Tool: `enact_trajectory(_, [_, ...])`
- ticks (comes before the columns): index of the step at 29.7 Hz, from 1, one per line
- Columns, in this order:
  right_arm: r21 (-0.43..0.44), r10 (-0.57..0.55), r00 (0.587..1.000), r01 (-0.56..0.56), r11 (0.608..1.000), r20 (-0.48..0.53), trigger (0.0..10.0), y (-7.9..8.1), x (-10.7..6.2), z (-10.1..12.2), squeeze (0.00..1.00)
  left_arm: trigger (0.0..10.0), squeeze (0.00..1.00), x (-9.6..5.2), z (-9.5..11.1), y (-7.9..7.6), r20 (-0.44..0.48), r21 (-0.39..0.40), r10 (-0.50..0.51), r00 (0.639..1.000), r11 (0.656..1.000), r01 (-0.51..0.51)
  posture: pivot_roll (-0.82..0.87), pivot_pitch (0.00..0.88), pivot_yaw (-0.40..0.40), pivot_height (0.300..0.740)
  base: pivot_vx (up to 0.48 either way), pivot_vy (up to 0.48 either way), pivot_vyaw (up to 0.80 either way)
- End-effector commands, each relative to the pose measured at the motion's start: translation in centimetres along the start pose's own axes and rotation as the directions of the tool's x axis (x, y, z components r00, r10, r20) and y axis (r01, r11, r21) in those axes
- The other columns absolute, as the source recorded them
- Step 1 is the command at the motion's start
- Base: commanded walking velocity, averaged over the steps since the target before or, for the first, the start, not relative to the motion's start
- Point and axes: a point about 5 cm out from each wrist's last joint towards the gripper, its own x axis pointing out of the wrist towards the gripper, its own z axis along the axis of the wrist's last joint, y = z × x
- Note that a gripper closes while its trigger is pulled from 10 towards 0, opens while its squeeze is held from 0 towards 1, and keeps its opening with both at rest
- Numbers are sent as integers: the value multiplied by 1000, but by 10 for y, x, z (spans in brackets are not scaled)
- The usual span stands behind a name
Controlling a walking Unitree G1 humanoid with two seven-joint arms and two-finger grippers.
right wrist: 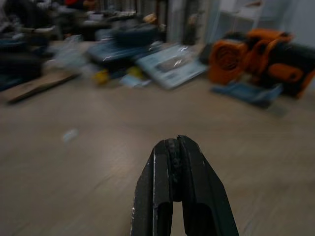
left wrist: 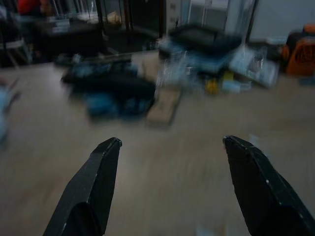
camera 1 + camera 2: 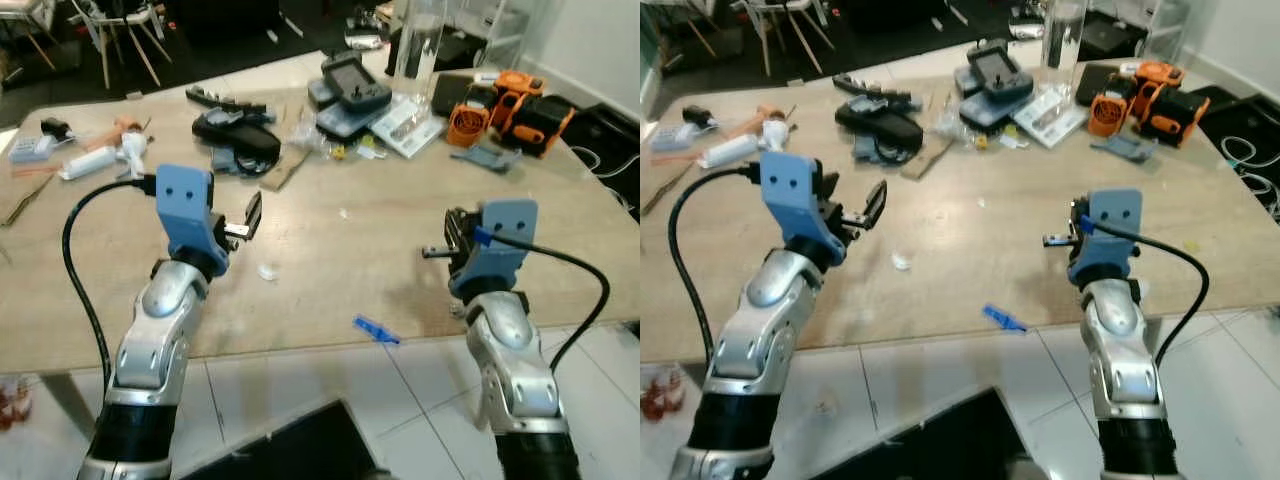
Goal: Picking trash to rubbish bin
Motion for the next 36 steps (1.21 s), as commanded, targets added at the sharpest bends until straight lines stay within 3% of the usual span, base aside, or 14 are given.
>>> enact_trajectory(1, [2,10,1000,-10,1000,-2,10000,4,-2,-2,0,10000,0,-2,0,4,-10,11,10,1000,1000,-10,11,152,89,740,-412,0,0])
enact_trajectory(20, [51,21,999,-19,999,-42,10000,16,-7,-13,0,10000,0,-4,4,-5,-35,42,-84,996,995,86,49,164,100,740,-41,0,0])
enact_trajectory(36, [79,10,997,-3,997,-81,10000,18,-10,-22,0,10000,0,-3,-3,-1,-81,59,-64,995,996,69,47,161,100,740,0,0,0])
